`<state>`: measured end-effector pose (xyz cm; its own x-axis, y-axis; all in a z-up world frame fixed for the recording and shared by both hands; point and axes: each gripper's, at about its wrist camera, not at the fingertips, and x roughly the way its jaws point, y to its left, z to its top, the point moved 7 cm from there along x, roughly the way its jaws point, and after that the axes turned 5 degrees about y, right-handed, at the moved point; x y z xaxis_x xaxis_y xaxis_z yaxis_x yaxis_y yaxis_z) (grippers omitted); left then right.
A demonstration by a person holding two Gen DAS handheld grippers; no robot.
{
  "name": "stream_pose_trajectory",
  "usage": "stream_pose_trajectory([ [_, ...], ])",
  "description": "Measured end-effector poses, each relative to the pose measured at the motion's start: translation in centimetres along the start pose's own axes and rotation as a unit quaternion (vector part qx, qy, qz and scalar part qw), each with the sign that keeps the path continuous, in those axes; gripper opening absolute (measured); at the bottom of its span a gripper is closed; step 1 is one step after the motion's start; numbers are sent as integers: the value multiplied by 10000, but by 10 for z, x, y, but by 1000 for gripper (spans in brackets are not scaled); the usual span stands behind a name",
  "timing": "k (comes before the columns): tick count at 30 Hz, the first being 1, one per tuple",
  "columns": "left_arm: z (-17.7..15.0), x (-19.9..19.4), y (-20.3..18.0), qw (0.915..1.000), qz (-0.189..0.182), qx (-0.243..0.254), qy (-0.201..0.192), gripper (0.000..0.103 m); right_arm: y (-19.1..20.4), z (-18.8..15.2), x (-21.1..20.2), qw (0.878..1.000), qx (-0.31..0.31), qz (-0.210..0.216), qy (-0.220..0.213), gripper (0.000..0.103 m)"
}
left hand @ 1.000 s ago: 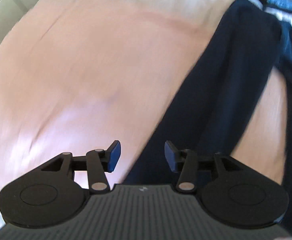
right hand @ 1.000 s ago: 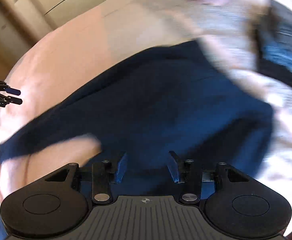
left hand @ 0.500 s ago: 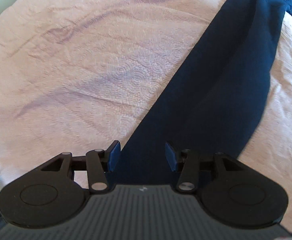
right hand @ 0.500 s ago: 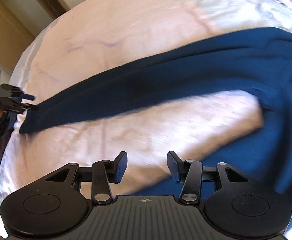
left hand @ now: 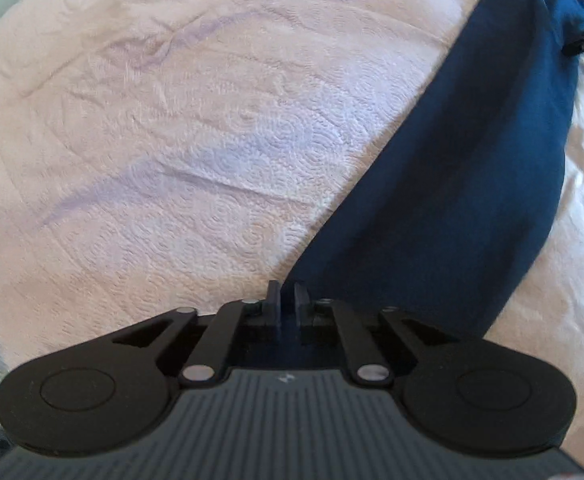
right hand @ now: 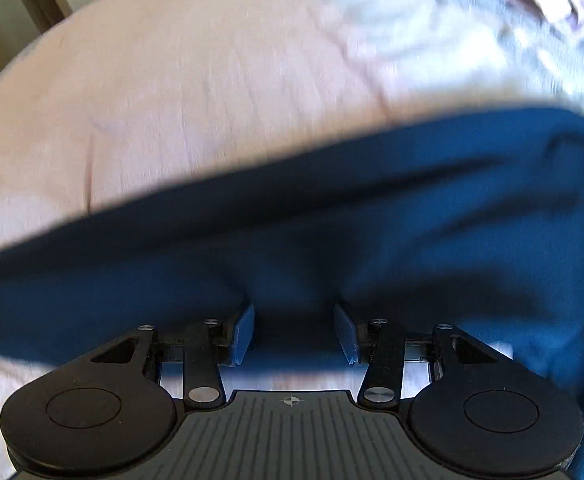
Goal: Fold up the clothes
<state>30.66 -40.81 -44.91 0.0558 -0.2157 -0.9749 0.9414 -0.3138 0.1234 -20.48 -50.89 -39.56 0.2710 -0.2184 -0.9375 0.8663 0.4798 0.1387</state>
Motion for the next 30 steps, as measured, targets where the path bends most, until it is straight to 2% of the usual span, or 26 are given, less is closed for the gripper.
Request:
stream_pose_trajectory([
  [2,10,-16,-1,9999,34,12,-124,16,-3,-8,-9,10000,9,12,75,48],
  [3,18,-26,-2,9997,17,-46,-254,23,-5,-7,-15,9998,95,61,137,48],
  [5,41,-38,-14,9987,-130,-67,-489,29,-8,-4,-33,9996,169,204,74,48],
  [8,76,-48,-38,9964,-395,22,-754,33,-17,23,-51,9981,-523,138,-283,48],
  [10,95,-38,-66,9947,-538,299,-828,39,-23,42,-41,9920,-1236,-71,-248,48],
  [12,111,-22,-92,9929,-634,578,-822,40,-29,61,-24,9790,-2016,-282,-147,48],
  [15,121,15,-117,9945,-452,721,-610,39,-36,88,1,9477,-3141,-560,22,48],
  [17,124,37,-109,9969,-10,588,-531,39,-34,97,25,9255,-3745,-515,243,48],
  [18,124,42,-101,9978,12,312,-587,40,-35,103,37,9170,-3943,-510,314,48],
  [19,125,46,-92,9980,27,46,-637,41,-40,116,47,9179,-3930,-477,276,48],
  [21,125,48,-82,9971,-13,-337,-675,41,-55,144,61,9384,-3438,-293,200,48],
  [23,123,42,-80,9972,113,-327,-663,41,-65,162,70,9515,-3067,-173,141,48],
  [26,117,19,-70,9963,273,-461,-677,35,-68,166,55,9546,-2961,-313,-127,48],
  [27,112,10,-66,9955,193,-576,-722,35,-67,165,46,9565,-2894,-304,-220,48],
  [30,97,-19,-54,9922,-52,-916,-845,35,-47,146,17,9631,-2656,153,-415,48],
])
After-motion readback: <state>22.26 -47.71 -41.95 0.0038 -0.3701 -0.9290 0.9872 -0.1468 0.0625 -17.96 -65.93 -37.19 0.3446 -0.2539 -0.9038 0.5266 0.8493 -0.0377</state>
